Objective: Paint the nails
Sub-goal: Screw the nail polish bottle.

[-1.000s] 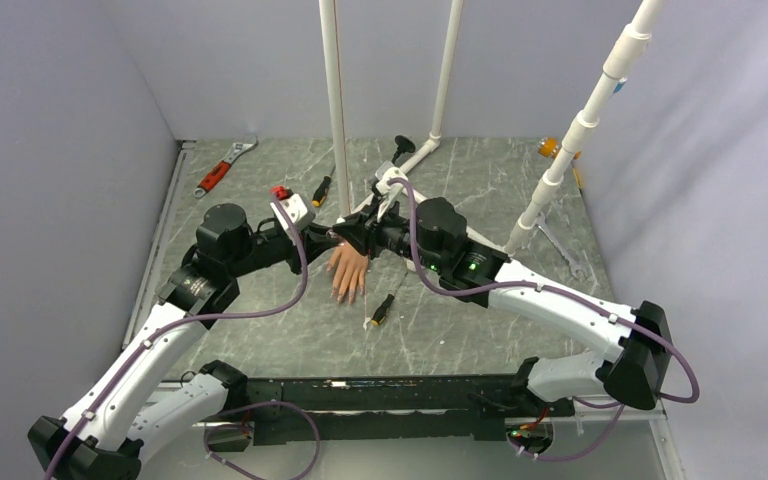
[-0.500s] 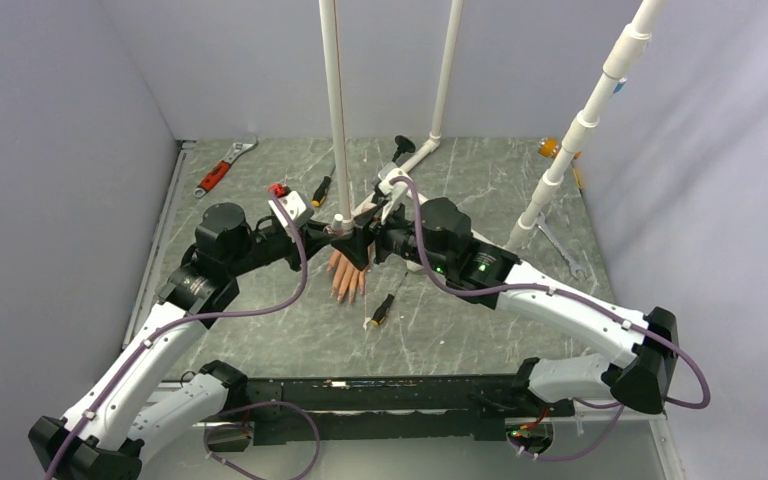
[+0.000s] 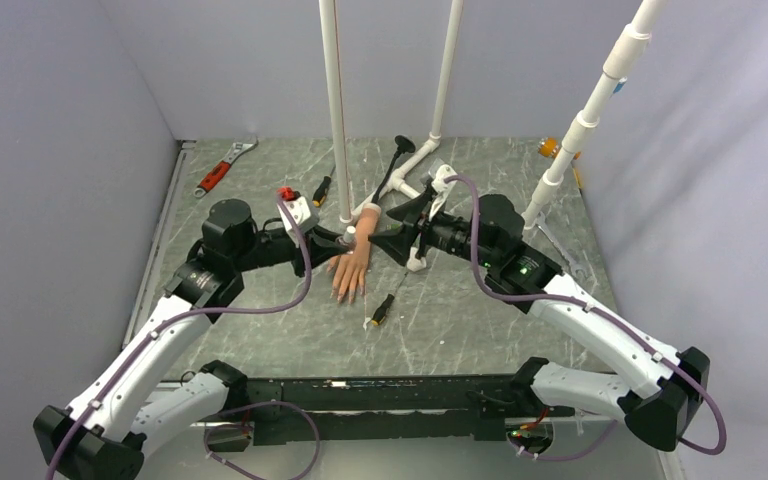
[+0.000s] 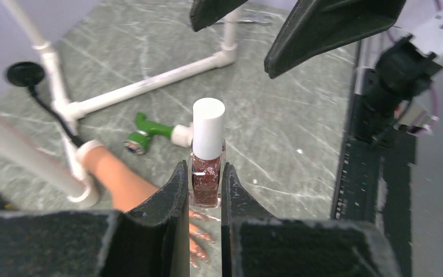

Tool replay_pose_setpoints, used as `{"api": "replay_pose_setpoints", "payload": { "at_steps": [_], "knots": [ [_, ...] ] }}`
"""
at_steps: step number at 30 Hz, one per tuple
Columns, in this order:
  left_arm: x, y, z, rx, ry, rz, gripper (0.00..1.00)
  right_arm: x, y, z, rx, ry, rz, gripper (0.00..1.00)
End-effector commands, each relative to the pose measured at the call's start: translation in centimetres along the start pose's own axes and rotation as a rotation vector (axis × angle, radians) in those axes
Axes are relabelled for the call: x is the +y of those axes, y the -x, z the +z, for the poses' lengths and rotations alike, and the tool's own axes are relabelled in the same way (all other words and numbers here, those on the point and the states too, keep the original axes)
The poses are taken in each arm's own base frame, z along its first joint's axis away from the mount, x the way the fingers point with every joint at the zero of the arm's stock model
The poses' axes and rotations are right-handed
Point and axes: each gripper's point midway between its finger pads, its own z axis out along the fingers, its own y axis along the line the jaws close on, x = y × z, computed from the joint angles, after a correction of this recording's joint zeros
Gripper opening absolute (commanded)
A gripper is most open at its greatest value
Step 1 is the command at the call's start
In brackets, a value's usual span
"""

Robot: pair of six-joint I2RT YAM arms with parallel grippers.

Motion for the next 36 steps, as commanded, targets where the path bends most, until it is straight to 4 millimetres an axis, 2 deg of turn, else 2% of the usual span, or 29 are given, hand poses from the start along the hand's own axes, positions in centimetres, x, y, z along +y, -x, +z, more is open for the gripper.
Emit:
{"api": "replay_pose_setpoints", "payload": {
  "at_steps": [1,6,16,24,29,36],
  "knots": [
    [-3.0,1.8,0.3,-0.059,-0.207,0.021,0.0,4.3,1.6,-1.4,-0.072,0.269,-0.087,0.66],
    [-3.8,1.6,0.4,-0.054,-0.26,0.015,0.0,5.7,1.2,-1.4,-0.065,0.375,-0.103,0.63],
    [-4.4,1.7,0.3,-0.055,-0.3,0.017,0.0,5.4,1.1,-0.3,-0.05,0.38,-0.105,0.62],
    [-4.6,1.6,0.3,-0.049,-0.311,0.016,0.0,5.6,0.6,0.5,-0.027,0.417,-0.083,0.54],
    [-4.5,1.5,0.4,-0.046,-0.306,0.016,0.0,5.8,0.7,0.6,-0.036,0.425,-0.07,0.41],
    [-4.5,1.3,0.5,-0.041,-0.31,0.01,0.0,6.2,0.0,0.9,-0.02,0.456,-0.039,0.38]
  ]
}}
